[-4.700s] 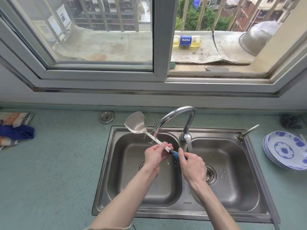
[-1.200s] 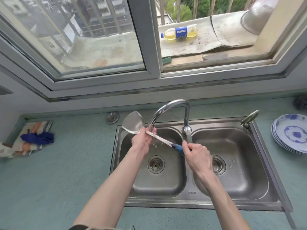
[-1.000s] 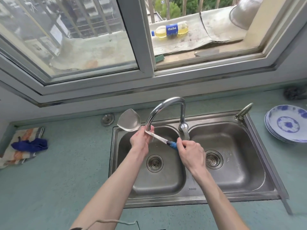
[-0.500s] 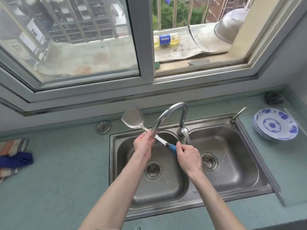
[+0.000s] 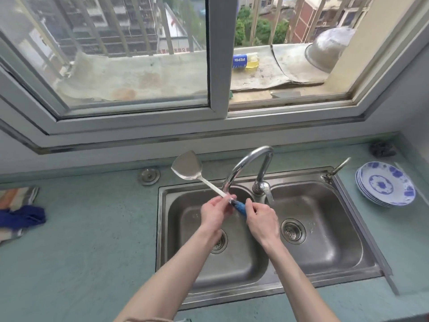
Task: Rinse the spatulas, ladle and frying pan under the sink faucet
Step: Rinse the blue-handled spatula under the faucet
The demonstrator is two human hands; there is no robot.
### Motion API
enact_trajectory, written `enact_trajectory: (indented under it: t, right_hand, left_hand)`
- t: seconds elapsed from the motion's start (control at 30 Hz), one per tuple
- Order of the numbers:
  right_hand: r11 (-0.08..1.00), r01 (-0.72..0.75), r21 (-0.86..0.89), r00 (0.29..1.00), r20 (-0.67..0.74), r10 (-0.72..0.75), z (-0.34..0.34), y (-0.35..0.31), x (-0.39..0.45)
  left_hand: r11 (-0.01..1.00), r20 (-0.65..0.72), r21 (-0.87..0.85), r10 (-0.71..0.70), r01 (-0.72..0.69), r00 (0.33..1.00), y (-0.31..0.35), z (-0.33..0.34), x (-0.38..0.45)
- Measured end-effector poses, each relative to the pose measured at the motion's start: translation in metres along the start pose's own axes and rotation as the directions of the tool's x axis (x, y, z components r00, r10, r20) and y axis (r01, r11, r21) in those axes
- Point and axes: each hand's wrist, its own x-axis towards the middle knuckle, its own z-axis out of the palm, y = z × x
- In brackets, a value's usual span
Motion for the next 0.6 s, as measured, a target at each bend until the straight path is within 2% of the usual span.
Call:
enact_trajectory:
  t: [0.2,0.27,0.5,0.6]
  right_hand:
    - [1.000,-0.003,0.009,0.999,0.052,0.003,0.003,0.006,0.013]
    - [1.000,-0.003,0.024,0.998,0.062,0.001,0.004,0.005,0.018]
    - [1.000,0.004,0.004,0.999,0.033,-0.005,0.010,-0.001,0.023]
    - [0.999,0.044,0.017,0.998,0.034,-0.044,0.008,-0.001,0.020]
  left_hand:
    - [1.000,0.006,0.015,0.011,-0.011,1.000,0.007,0.007,0.005]
    - [1.000,-0.030,0.002,0.025,-0.025,0.999,0.007,0.011,0.006]
    - [0.994,-0.095,-0.107,0.019,-0.029,0.995,-0.008,0.028,0.003]
    - [0.997,-0.115,-0.071,0.015,-0.023,0.993,-0.002,0.026,0.006]
